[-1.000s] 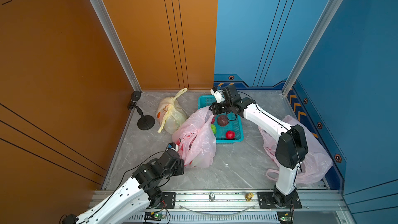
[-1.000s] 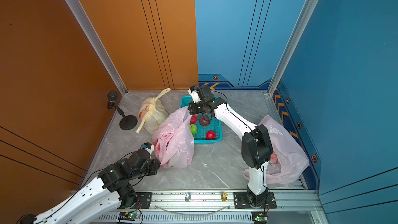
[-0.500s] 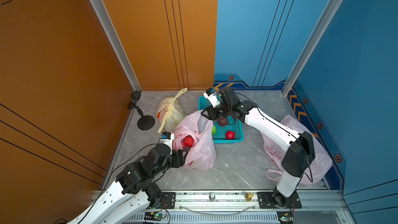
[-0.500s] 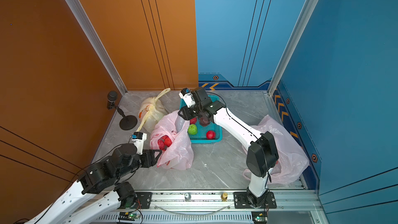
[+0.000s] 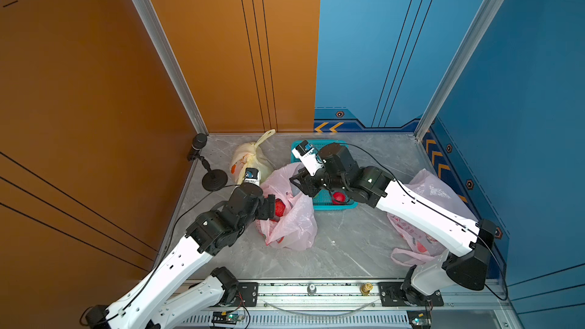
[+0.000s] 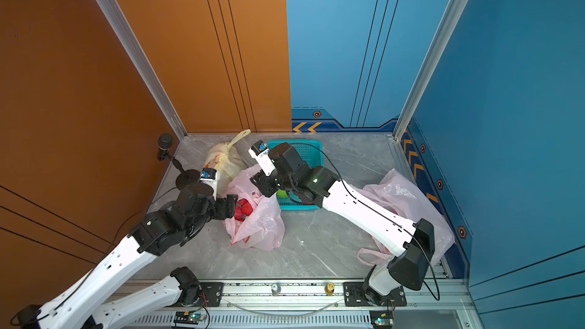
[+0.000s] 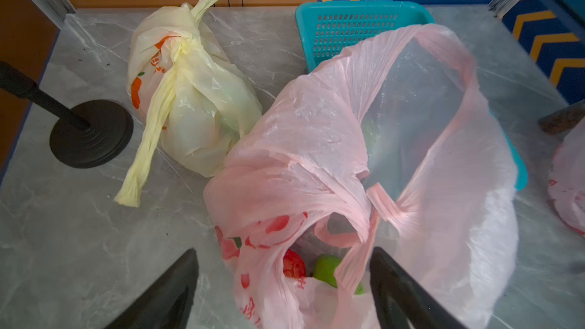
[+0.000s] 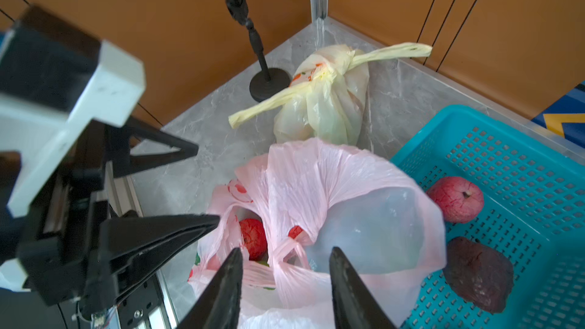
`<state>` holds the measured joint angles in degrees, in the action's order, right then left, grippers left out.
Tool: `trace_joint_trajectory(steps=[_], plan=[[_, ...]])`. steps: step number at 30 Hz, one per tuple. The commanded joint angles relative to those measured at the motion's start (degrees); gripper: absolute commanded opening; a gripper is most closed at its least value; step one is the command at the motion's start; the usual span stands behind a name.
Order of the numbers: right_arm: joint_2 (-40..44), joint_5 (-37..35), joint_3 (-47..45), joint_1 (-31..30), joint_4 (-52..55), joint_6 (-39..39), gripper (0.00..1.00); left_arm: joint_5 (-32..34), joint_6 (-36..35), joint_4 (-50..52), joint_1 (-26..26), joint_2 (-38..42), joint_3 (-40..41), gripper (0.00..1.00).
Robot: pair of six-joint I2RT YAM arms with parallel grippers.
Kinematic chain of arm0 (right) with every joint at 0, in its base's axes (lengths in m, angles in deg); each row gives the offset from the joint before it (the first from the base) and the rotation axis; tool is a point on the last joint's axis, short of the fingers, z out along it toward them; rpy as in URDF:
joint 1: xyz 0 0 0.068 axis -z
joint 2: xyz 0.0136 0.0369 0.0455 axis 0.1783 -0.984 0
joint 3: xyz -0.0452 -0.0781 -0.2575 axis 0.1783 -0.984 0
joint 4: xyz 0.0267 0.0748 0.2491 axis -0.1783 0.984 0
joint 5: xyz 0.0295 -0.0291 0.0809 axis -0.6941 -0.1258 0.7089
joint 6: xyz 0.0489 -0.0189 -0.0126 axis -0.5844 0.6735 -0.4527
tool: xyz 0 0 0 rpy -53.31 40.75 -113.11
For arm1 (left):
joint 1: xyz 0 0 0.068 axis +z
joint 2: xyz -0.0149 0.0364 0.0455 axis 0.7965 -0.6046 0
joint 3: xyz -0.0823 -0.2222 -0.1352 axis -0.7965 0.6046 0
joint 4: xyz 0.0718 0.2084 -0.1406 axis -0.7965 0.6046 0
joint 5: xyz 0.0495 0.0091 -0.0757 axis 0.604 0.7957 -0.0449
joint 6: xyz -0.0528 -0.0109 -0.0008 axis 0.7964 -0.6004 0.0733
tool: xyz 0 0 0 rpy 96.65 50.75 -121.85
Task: Untie the knot of a plastic bag & take out the apple
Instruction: Untie the plastic bag at the center of the board.
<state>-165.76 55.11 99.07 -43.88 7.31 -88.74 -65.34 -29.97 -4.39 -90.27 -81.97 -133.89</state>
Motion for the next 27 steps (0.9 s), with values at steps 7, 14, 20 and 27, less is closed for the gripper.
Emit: trace_joint_trajectory(steps=[7, 14, 20, 27], plan=[[-7.69, -14.84, 0.48, -7.66, 8.94, -3.37, 0.41, -11.06, -7.11, -5.26, 8.21, -6.35, -2.6, 0.96], [-8.8, -19.02, -0.6, -10.04, 10.63, -5.58, 0.4, -20.02, -7.11, -10.04, 10.67, -10.36, -1.62, 1.0], [-8.31, -16.27, -3.75, -10.3, 9.81, -6.97, 0.4, -25.48, -8.21, -10.66, 11.02, -15.52, -2.04, 0.77], [-7.64, -11.16, -8.7, -10.85, 10.29, -8.27, 0.4, -19.05, -8.86, -6.12, 11.78, -14.73, -1.48, 0.29]])
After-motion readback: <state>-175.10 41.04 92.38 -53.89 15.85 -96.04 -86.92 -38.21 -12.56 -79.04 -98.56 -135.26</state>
